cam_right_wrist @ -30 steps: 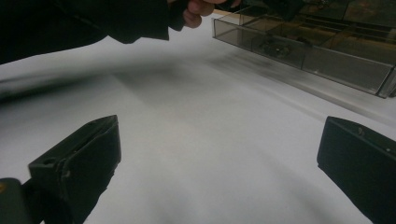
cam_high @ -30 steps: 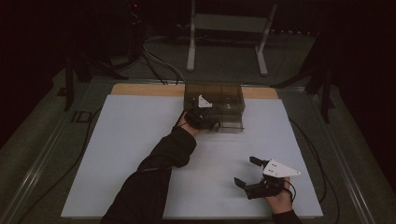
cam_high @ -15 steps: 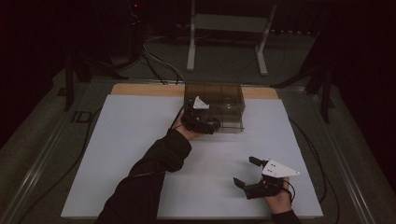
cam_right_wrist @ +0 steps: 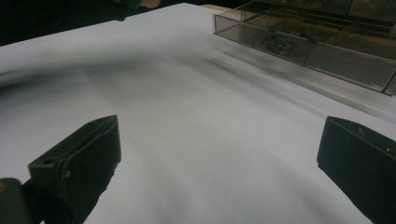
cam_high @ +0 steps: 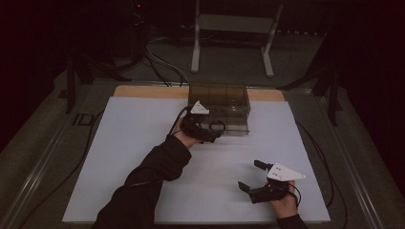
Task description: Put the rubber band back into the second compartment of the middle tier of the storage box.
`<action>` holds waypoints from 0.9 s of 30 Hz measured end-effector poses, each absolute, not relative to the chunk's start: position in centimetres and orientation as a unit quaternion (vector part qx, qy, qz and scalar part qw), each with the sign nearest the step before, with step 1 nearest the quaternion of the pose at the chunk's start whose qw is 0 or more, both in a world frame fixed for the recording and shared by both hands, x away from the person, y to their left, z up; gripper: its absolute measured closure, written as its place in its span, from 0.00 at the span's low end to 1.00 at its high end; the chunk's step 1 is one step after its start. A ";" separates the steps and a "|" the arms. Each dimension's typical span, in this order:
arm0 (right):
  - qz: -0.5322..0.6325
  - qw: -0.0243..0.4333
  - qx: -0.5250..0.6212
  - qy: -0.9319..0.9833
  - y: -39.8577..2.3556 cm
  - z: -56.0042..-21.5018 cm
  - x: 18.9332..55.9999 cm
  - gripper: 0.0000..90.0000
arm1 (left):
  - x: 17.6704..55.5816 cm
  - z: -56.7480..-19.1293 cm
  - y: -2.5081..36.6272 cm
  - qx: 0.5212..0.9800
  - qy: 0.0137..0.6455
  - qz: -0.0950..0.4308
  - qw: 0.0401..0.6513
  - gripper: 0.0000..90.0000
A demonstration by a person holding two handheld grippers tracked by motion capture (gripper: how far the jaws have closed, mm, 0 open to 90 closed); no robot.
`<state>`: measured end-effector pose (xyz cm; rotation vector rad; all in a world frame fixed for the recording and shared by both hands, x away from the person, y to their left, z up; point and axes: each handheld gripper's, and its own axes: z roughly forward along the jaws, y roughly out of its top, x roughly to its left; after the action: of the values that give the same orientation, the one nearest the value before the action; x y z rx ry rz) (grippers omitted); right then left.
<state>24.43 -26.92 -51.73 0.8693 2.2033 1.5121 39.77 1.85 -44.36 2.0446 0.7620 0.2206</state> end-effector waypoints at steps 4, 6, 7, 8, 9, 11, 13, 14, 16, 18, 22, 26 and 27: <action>0.531 0.165 0.305 0.773 -26.8 -51.8 24.4 0.00 | 39.4 -44.1 2.3 0.828 0.306 0.072 0.464 0.03; 0.531 0.166 0.305 0.773 -26.8 -51.7 24.4 0.00 | 39.2 -44.1 2.5 0.831 0.299 0.071 0.463 0.03; 0.531 0.165 0.305 0.773 -26.8 -51.7 24.4 0.00 | 39.1 -44.1 2.6 0.832 0.295 0.071 0.464 0.03; 0.531 0.165 0.305 0.773 -26.8 -51.7 24.4 0.00 | 39.0 -44.1 2.7 0.832 0.291 0.069 0.467 0.02; 0.531 0.165 0.305 0.773 -26.8 -51.7 24.5 0.00 | 38.8 -44.0 2.8 0.832 0.287 0.072 0.469 0.01; 0.530 0.165 0.304 0.774 -26.7 -51.7 24.5 0.00 | 38.7 -43.9 3.0 0.832 0.283 0.078 0.471 0.00; 0.529 0.165 0.304 0.775 -26.7 -51.8 24.5 0.00 | 38.5 -43.9 3.2 0.833 0.277 0.085 0.471 0.00; 0.529 0.165 0.304 0.775 -26.7 -51.8 24.5 0.00 | 38.5 -43.9 3.3 0.833 0.276 0.089 0.471 0.00; 0.529 0.164 0.304 0.775 -26.7 -51.8 24.5 0.00 | 38.4 -43.9 3.7 0.833 0.274 0.090 0.471 0.00; 0.530 0.164 0.303 0.775 -26.7 -51.8 24.5 0.00 | 38.4 -43.8 4.1 0.830 0.276 0.086 0.477 0.00; 0.530 0.163 0.304 0.774 -26.7 -51.7 24.5 0.00 | 38.2 -43.8 5.0 0.824 0.278 0.080 0.487 0.00; 0.531 0.162 0.304 0.775 -26.7 -51.7 24.5 0.00 | 37.9 -43.4 5.9 0.821 0.274 0.072 0.495 0.00; 0.531 0.162 0.303 0.774 -26.7 -51.7 24.5 0.00 | 37.9 -43.3 6.1 0.819 0.272 0.070 0.500 0.00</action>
<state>24.48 -26.70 -51.73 0.8653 2.2094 1.5151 37.88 6.13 -43.30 1.9817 0.6569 0.1696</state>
